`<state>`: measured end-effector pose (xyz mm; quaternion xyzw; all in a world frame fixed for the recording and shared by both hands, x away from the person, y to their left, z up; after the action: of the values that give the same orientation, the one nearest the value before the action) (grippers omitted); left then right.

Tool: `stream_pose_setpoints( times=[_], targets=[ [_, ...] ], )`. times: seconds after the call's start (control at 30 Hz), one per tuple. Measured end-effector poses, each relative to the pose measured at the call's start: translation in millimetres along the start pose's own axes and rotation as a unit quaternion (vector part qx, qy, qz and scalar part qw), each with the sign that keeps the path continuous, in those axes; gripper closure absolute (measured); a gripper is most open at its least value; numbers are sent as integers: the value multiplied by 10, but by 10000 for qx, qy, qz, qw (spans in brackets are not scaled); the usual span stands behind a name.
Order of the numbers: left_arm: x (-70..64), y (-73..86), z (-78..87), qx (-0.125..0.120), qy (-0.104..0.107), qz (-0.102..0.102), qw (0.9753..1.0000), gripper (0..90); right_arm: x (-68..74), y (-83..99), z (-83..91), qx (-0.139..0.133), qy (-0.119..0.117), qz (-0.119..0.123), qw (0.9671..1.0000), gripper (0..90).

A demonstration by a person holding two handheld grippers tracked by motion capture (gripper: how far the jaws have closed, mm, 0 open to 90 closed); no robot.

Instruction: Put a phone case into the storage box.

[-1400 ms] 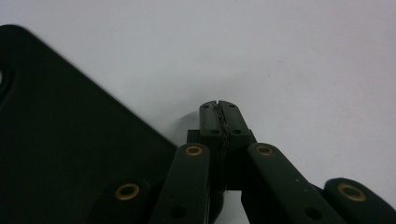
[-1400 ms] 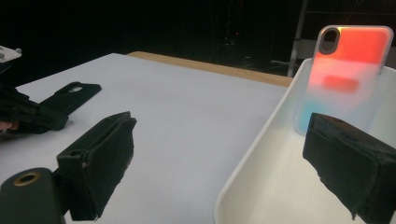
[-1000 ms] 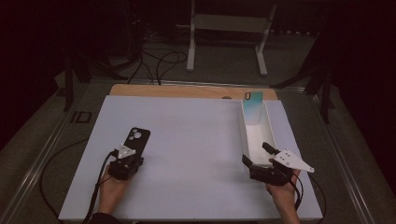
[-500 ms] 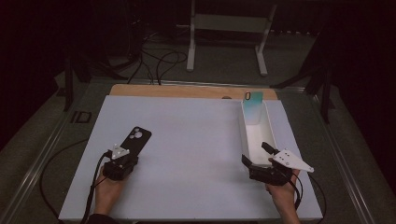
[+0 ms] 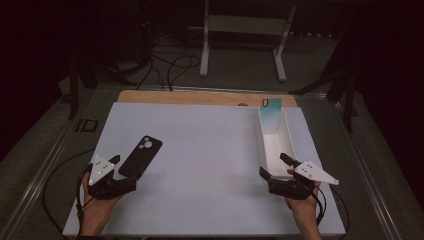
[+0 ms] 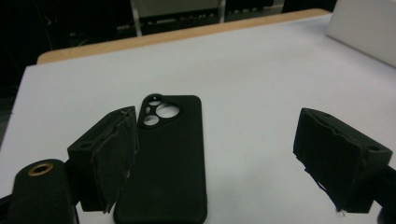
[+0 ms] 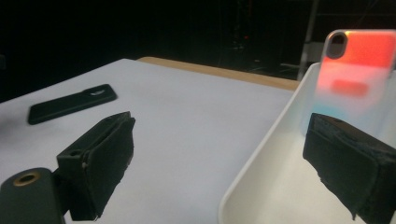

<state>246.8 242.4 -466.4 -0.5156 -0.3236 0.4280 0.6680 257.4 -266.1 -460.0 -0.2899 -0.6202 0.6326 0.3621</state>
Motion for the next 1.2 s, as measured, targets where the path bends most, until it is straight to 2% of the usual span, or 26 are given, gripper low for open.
stream_pose_setpoints(
  times=[0.2,0.43,0.73,1.03,1.2],
  targets=[
    [15,16,61,76,10,-31,10000,1,13,8,16,-31,-49,66,10000,87],
    [52,15,151,-82,17,-46,10000,0,14,42,28,-23,-136,112,9998,87],
    [83,47,105,73,-38,-46,10000,0,-12,47,32,-7,-93,106,9999,87],
    [195,19,-87,567,-122,-36,9983,0,-22,36,13,-2,-92,110,9999,87],
    [226,10,-291,1138,-80,-240,9932,0,-19,41,9,18,-99,86,9999,87]
  ],
)
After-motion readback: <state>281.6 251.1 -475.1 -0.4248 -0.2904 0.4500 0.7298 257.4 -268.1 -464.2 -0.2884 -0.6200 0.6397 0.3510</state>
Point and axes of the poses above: each handheld gripper's, and its own axes: z roughly backward along the jaws, y roughly out of its underside, x roughly to its left, the point moved 1 cm from there along -z, roughly forward along the jaws, and after that the axes turned 11 degrees about -x, right-handed, at the moved point
